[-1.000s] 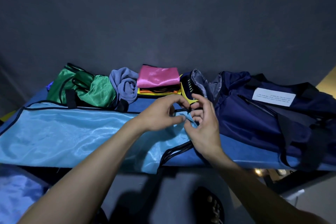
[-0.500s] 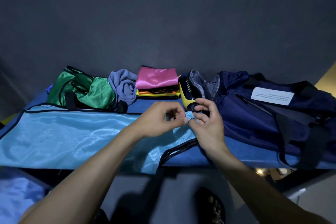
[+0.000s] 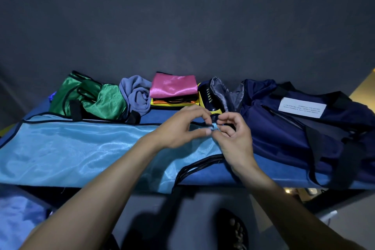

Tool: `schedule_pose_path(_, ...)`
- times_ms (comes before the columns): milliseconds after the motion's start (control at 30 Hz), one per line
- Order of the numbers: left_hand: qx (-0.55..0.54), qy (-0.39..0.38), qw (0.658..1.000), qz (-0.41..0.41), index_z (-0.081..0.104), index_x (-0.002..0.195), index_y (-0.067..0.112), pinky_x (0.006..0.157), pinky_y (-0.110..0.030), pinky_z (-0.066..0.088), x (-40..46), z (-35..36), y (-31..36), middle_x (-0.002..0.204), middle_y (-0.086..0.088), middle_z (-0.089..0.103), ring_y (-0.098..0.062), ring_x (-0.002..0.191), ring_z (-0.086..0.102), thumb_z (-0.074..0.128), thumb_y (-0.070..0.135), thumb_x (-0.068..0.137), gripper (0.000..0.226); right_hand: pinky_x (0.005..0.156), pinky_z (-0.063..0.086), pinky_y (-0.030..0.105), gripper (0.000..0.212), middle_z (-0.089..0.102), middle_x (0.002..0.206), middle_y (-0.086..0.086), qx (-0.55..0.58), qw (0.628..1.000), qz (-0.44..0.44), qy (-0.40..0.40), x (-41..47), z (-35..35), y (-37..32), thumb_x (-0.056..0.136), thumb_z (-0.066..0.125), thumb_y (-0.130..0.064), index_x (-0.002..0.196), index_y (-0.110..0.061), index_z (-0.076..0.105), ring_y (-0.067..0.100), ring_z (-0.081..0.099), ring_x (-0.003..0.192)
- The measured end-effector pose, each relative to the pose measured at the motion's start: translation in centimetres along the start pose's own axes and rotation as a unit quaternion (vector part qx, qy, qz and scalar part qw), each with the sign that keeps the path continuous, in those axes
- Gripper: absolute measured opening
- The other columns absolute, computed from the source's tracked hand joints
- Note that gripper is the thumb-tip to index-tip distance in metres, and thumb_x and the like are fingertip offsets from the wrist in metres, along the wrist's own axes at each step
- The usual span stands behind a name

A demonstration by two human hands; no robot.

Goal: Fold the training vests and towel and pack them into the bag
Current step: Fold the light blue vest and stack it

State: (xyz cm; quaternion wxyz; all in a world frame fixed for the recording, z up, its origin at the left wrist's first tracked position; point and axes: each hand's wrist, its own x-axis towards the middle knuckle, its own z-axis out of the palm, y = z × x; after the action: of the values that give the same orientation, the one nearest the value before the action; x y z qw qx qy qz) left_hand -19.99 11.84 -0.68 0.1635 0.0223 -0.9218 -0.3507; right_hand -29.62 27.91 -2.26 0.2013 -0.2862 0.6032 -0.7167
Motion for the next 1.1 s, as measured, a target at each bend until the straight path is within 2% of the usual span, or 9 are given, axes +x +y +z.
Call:
schedule_pose_path(200, -0.068, -0.04, 0.997, -0.024, 0.062, 0.095, 0.017, 0.076, -0.043, 0.05, 1.0, 0.2, 0.2, 0.086, 0.007, 0.063, -0.009, 0.08, 0.058, 0.062, 0.029, 0.102, 0.014, 0.057, 0.043, 0.014, 0.023, 0.061, 0.075, -0.002, -0.01, 1.0, 0.001, -0.008, -0.1, -0.7, 0.1, 0.085, 0.066, 0.015, 0.097, -0.004, 0.059, 0.002, 0.054, 0.06)
schedule_pose_path(300, -0.066, -0.022, 0.997, -0.025, 0.063, 0.092, 0.014, 0.069, -0.033, 0.045, 1.4, 0.6, 0.1, 0.08, 0.008, 0.06, -0.005, 0.072, 0.052, 0.064, 0.029, 0.101, 0.017, 0.058, 0.042, 0.02, 0.022, 0.062, 0.071, -0.001, -0.015, 1.0, 0.022, -0.015, -0.2, -0.9, 0.1, 0.087, 0.071, 0.008, 0.098, -0.008, 0.06, 0.007, 0.053, 0.06)
schedule_pose_path(433, -0.1, -0.003, 0.994, -0.044, 0.061, 0.09, 0.012, 0.064, -0.037, 0.045, 1.8, 0.8, 0.0, 0.078, 0.0, 0.061, -0.009, 0.068, 0.052, 0.066, 0.026, 0.1, 0.018, 0.067, 0.042, 0.031, 0.025, 0.058, 0.083, 0.007, -0.031, 0.998, 0.044, -0.018, -0.2, -1.3, 0.6, 0.087, 0.077, -0.006, 0.098, -0.015, 0.056, 0.014, 0.052, 0.068)
schedule_pose_path(533, -0.138, 0.006, 0.988, -0.062, 0.061, 0.088, 0.009, 0.057, -0.026, 0.04, 2.0, 1.1, 0.0, 0.067, 0.014, 0.058, -0.006, 0.057, 0.049, 0.068, 0.021, 0.099, 0.018, 0.062, 0.033, 0.035, 0.021, 0.053, 0.074, 0.002, -0.065, 0.997, 0.035, -0.032, -0.4, -1.7, 1.1, 0.09, 0.077, -0.014, 0.094, -0.015, 0.056, 0.019, 0.041, 0.064)
schedule_pose_path(633, -0.163, 0.012, 0.984, -0.076, 0.062, 0.088, 0.006, 0.057, -0.027, 0.039, 2.2, 1.3, -0.1, 0.065, 0.015, 0.059, -0.007, 0.056, 0.048, 0.07, 0.02, 0.098, 0.019, 0.059, 0.039, 0.035, 0.016, 0.059, 0.076, 0.002, -0.083, 0.996, 0.008, -0.033, -0.5, -1.9, 0.8, 0.091, 0.076, -0.017, 0.096, -0.018, 0.061, 0.023, 0.047, 0.061)
schedule_pose_path(733, -0.188, 0.019, 0.978, -0.082, 0.066, 0.09, 0.006, 0.058, -0.041, 0.042, 2.4, 1.2, -0.1, 0.073, -0.004, 0.064, -0.017, 0.064, 0.053, 0.073, 0.023, 0.096, 0.02, 0.081, 0.055, 0.034, 0.016, 0.07, 0.1, 0.006, -0.082, 0.996, 0.004, -0.025, -0.3, -2.0, 0.7, 0.091, 0.076, -0.016, 0.103, -0.015, 0.065, 0.019, 0.069, 0.089)
schedule_pose_path(833, -0.196, 0.023, 0.977, -0.08, 0.066, 0.089, 0.006, 0.06, -0.044, 0.042, 2.6, 1.4, -0.1, 0.079, -0.019, 0.065, -0.022, 0.068, 0.052, 0.074, 0.022, 0.094, 0.019, 0.074, 0.048, 0.036, 0.014, 0.063, 0.086, 0.017, -0.095, 0.995, 0.017, -0.029, -0.1, -2.0, 0.9, 0.092, 0.076, -0.016, 0.09, -0.008, 0.065, 0.017, 0.059, 0.077)
schedule_pose_path(967, -0.153, 0.038, 0.985, -0.074, 0.066, 0.089, 0.01, 0.072, -0.048, 0.05, 2.8, 1.8, -0.7, 0.085, -0.007, 0.069, -0.022, 0.075, 0.059, 0.074, 0.02, 0.093, 0.013, 0.069, 0.043, 0.039, 0.019, 0.058, 0.072, 0.009, -0.087, 0.994, 0.064, -0.019, 0.0, -2.6, 1.7, 0.089, 0.078, -0.014, 0.088, -0.005, 0.061, 0.021, 0.051, 0.069)
schedule_pose_path(1100, -0.086, 0.062, 0.992, -0.064, 0.062, 0.089, 0.022, 0.075, -0.039, 0.05, 3.3, 2.9, -0.9, 0.087, 0.01, 0.065, -0.016, 0.081, 0.06, 0.073, 0.023, 0.093, 0.013, 0.072, 0.055, 0.048, 0.028, 0.072, 0.087, 0.014, -0.071, 0.989, 0.131, 0.003, 0.2, -3.0, 1.8, 0.089, 0.077, -0.013, 0.11, -0.015, 0.059, 0.027, 0.066, 0.077)
